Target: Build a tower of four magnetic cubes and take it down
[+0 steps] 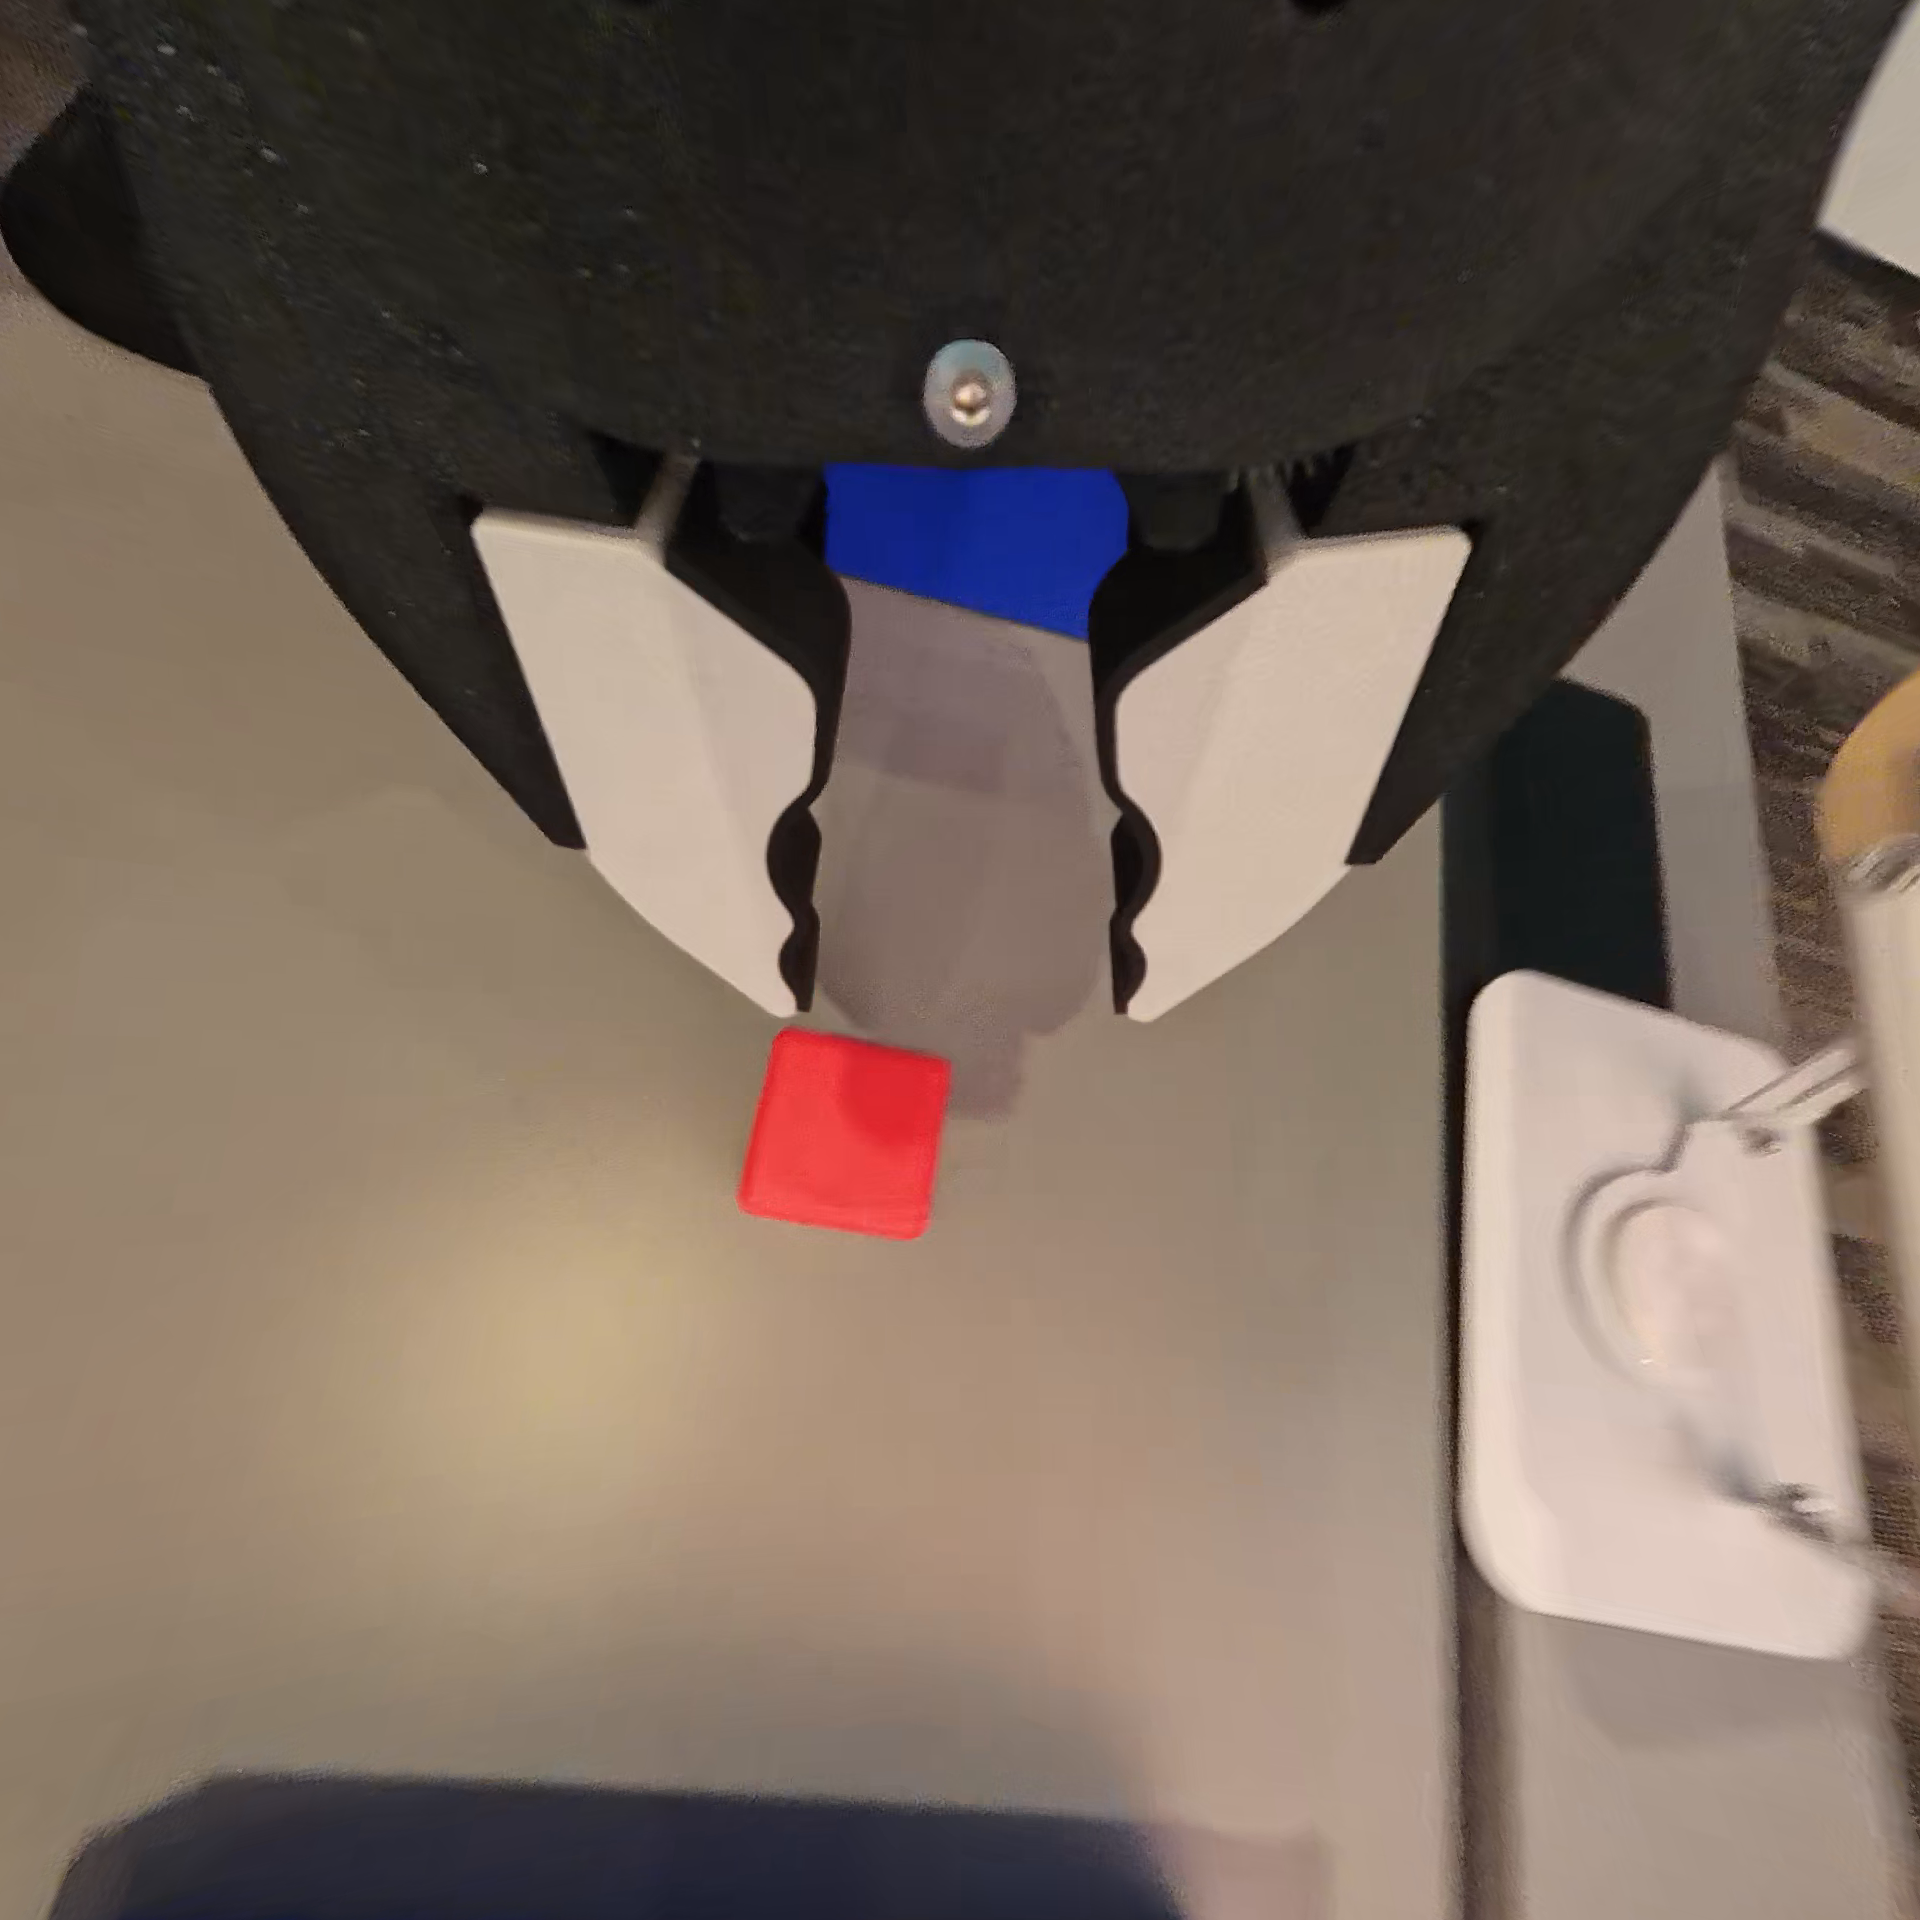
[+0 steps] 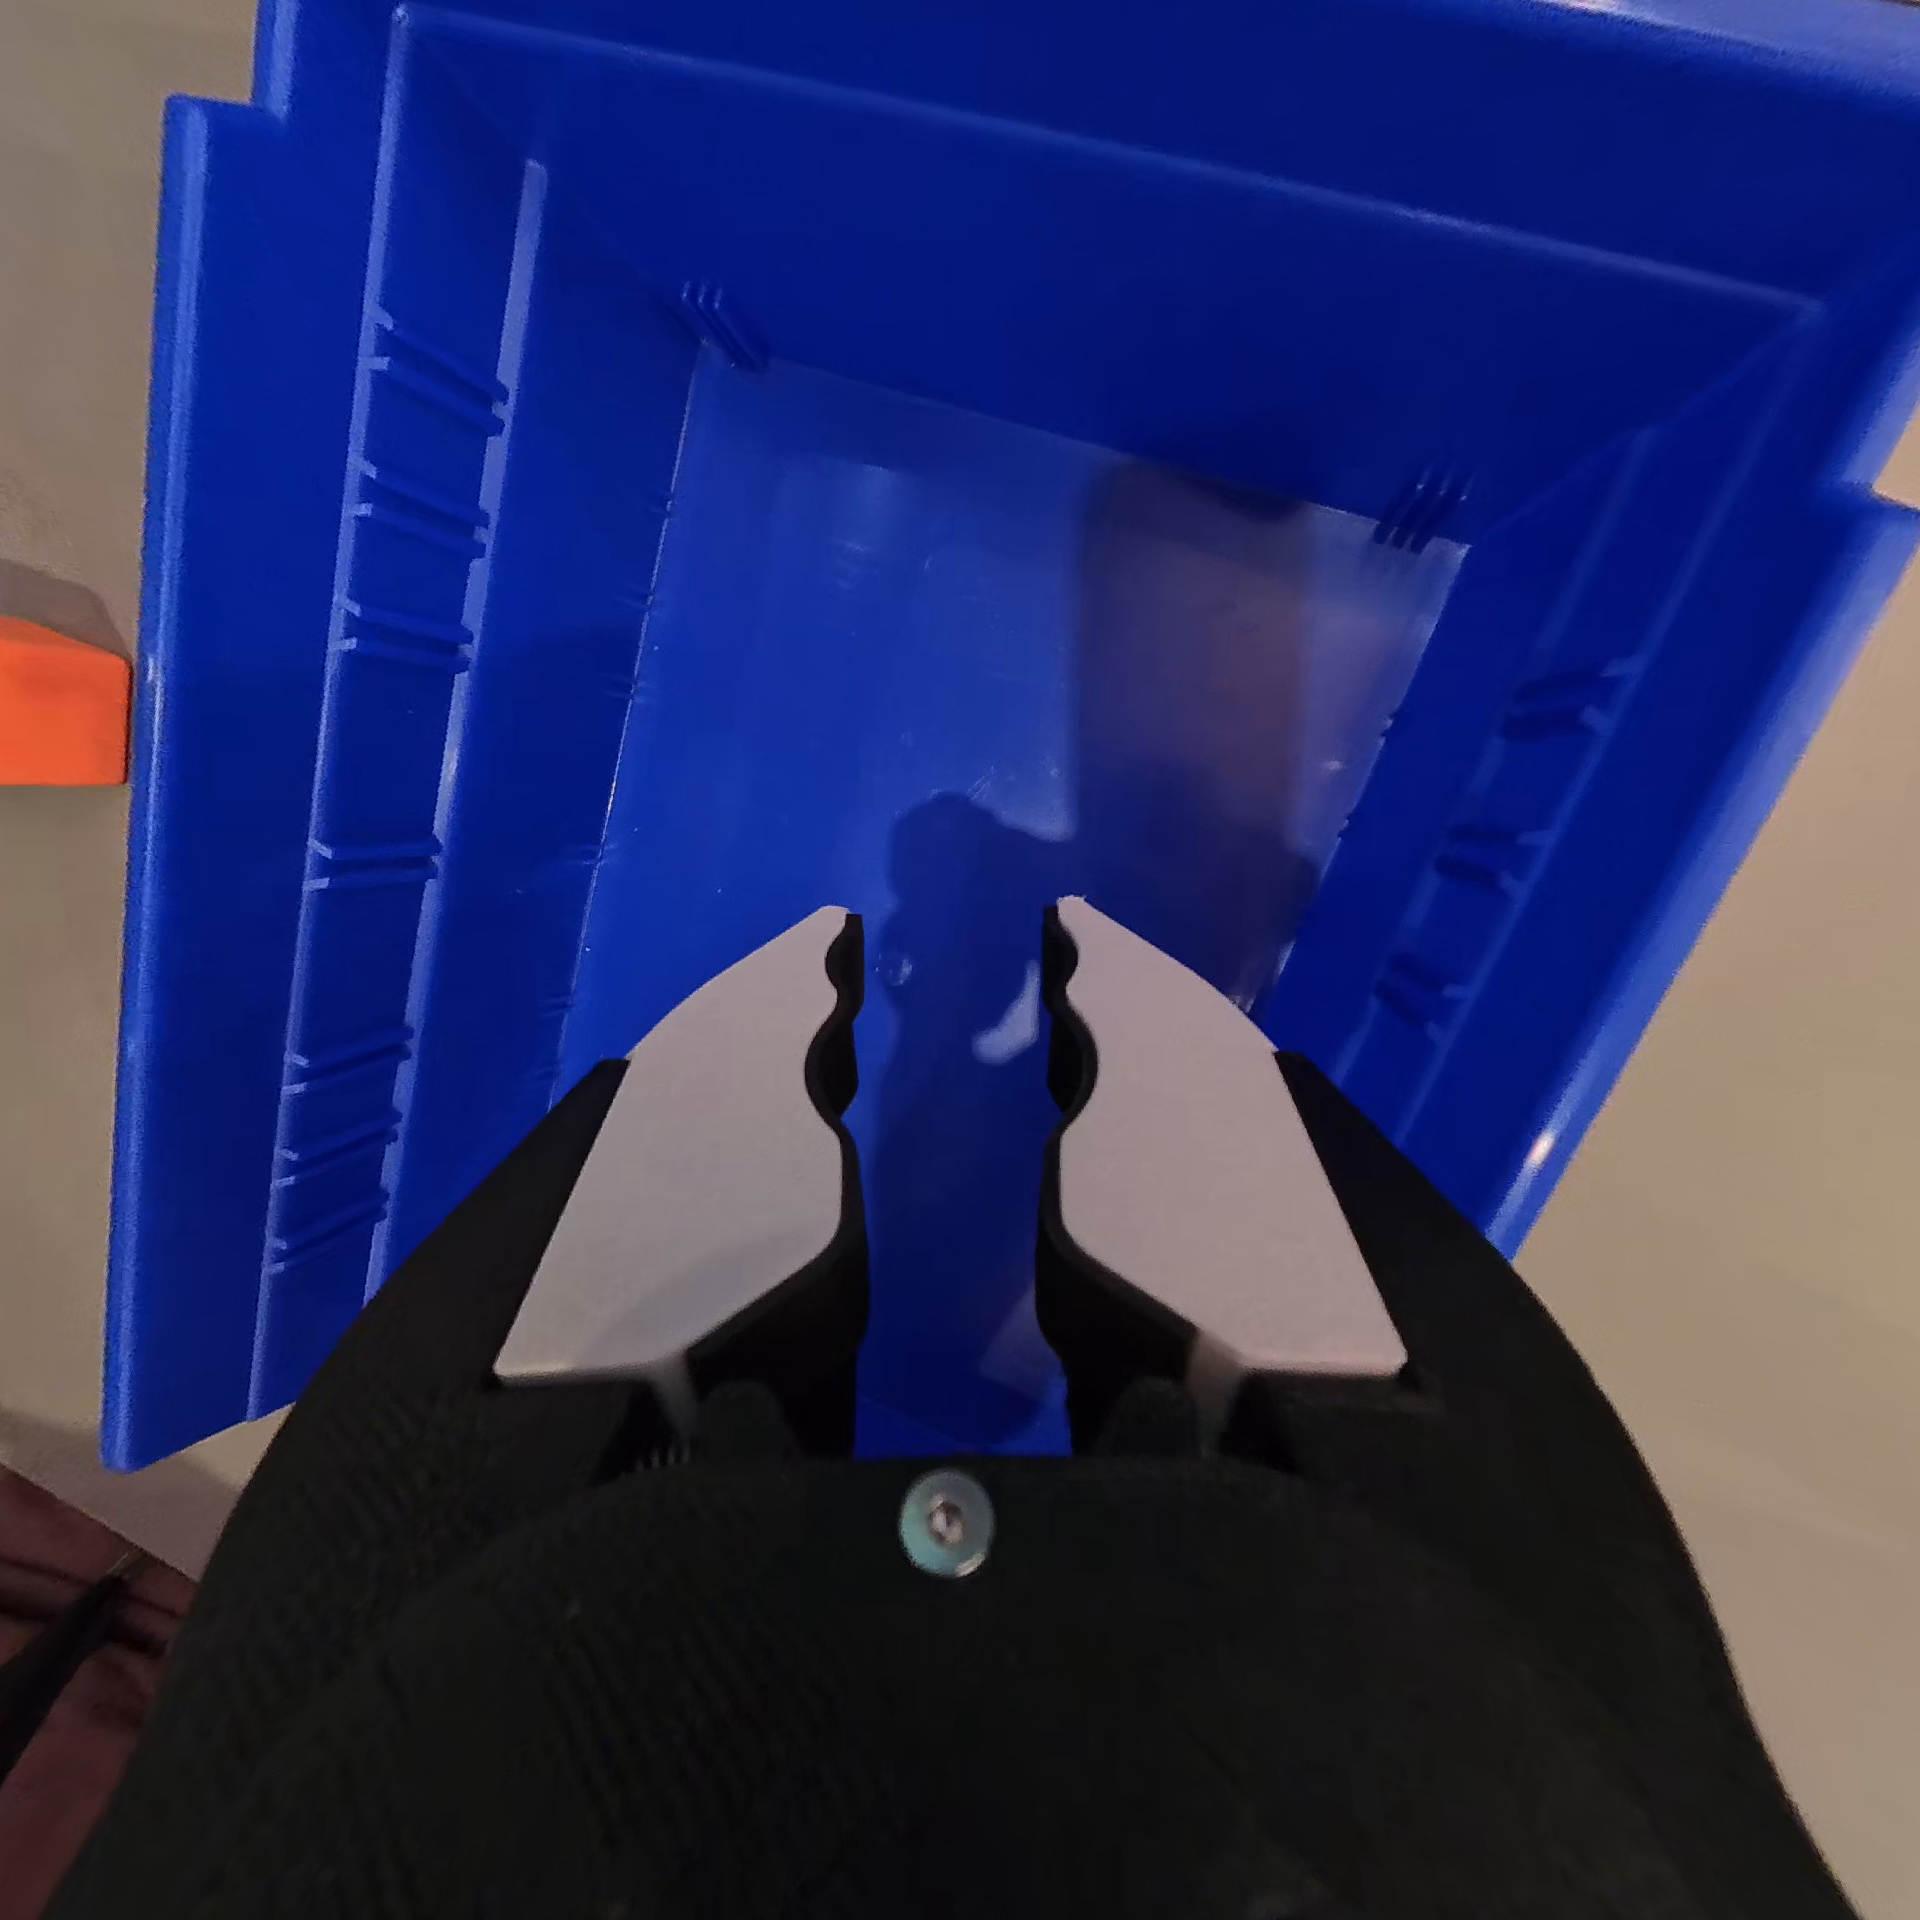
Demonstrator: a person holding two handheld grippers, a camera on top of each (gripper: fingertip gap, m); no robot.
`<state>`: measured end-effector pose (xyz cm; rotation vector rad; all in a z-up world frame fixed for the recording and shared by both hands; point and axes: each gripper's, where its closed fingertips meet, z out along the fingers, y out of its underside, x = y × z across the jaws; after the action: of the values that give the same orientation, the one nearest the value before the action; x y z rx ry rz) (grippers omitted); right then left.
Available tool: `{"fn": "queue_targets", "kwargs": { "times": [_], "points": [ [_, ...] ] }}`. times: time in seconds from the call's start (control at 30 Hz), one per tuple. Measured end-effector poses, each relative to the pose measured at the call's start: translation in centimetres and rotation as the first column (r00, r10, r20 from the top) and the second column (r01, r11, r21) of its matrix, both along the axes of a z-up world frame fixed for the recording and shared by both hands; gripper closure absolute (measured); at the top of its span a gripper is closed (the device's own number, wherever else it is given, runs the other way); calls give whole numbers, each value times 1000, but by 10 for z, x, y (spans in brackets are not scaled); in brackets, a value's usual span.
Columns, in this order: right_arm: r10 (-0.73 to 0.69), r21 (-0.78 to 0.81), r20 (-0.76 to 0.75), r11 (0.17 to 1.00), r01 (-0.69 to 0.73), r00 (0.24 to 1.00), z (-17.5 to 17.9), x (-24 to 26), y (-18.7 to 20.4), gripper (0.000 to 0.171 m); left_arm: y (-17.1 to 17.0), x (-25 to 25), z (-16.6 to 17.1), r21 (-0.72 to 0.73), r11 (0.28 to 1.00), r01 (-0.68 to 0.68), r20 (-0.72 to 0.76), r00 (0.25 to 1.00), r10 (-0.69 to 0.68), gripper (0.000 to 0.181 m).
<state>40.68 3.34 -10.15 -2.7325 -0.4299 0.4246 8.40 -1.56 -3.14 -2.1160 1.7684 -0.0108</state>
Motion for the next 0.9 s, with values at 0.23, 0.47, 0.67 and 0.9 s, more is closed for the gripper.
{"fn": "queue_targets", "kwargs": {
  "times": [0.23, 0.47, 0.67, 0.9],
  "points": [
    [-7, -1, 3, 1000, 7, 1000, 1, 1, 0, 136, 58, -159, 61, 165, 889, -428, 147, 902, 407, 136],
    [8, -21, 32, 1000, -8, 999, -5, -3, 0, 136, 74, -292, -24, 91, 789, -608, -81, 785, 614, 129],
    [-5, -5, 22, 1000, 5, 1000, -4, -4, 5, 136, 81, -330, -71, 61, 778, -625, -209, 755, 622, 127],
    [-12, -28, 46, 1000, 14, 999, -10, 0, 4, 135, 85, -345, -94, 24, 779, -627, -284, 743, 606, 124]
  ]
}}
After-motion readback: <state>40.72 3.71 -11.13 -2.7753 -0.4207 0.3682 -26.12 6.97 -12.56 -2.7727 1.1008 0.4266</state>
